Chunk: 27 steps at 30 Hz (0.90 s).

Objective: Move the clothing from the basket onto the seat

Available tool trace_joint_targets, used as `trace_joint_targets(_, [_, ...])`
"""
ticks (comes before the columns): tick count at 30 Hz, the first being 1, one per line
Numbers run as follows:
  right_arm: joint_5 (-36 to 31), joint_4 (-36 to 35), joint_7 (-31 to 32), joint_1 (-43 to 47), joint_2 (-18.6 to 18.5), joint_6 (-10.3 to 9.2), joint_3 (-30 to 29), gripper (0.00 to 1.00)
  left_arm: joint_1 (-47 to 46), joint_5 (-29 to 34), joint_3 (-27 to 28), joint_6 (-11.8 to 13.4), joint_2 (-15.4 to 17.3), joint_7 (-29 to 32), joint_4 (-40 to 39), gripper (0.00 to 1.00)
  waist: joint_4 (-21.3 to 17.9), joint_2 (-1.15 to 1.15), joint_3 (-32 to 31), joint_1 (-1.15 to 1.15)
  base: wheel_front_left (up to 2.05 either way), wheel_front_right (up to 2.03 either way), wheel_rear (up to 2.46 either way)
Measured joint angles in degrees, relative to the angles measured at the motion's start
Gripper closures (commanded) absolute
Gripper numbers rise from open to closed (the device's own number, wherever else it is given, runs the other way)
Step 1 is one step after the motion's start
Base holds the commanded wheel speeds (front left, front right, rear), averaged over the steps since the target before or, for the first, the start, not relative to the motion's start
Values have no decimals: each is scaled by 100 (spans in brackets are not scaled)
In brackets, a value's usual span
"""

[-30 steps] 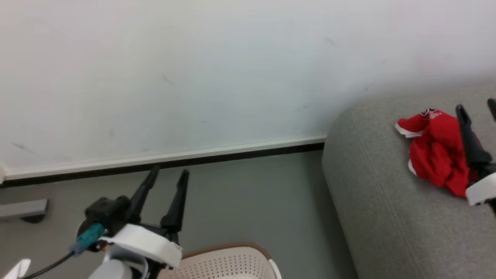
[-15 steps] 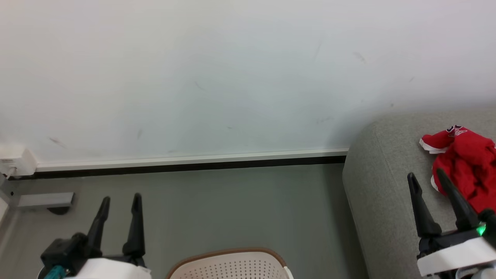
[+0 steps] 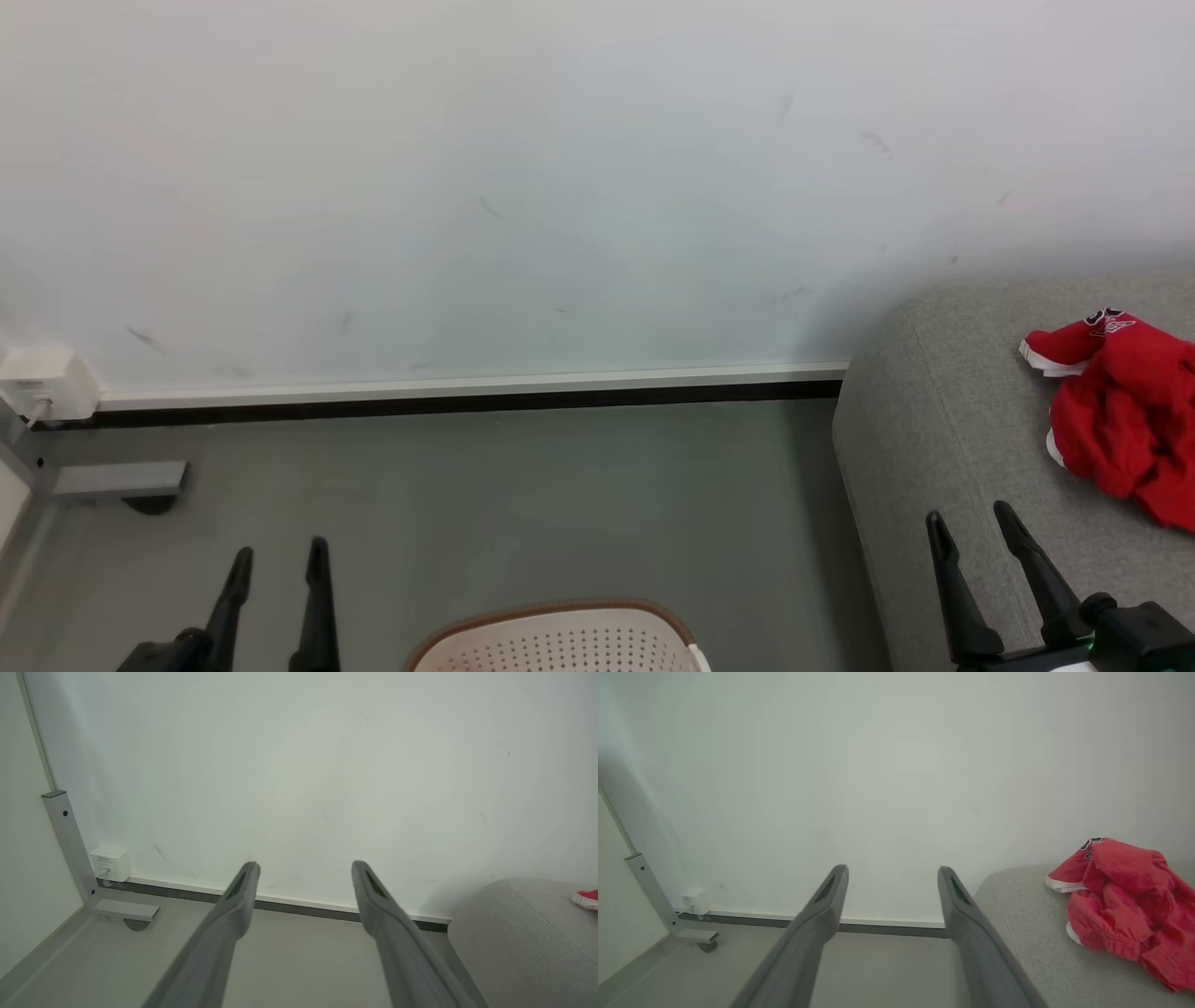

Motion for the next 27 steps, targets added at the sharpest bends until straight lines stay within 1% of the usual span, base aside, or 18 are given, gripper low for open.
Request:
trace_joint_targets(7, [-54, 0, 0, -36, -10, 0, 45, 0, -2, 291, 250, -270, -244, 0, 92, 0, 5, 0, 0, 0, 0, 0, 0])
trace_joint_targets(14, [-56, 12, 0, -59, -27, 0, 73, 0, -3, 481, 419, -428, -394, 0, 122, 0, 21, 0, 4, 0, 0, 0, 0])
trace_joint_targets(27, [-44, 40, 0, -121, -25, 0, 109, 0, -21, 635, 576, -569, -511, 0, 159, 0, 0, 0, 39, 0, 0, 0, 0])
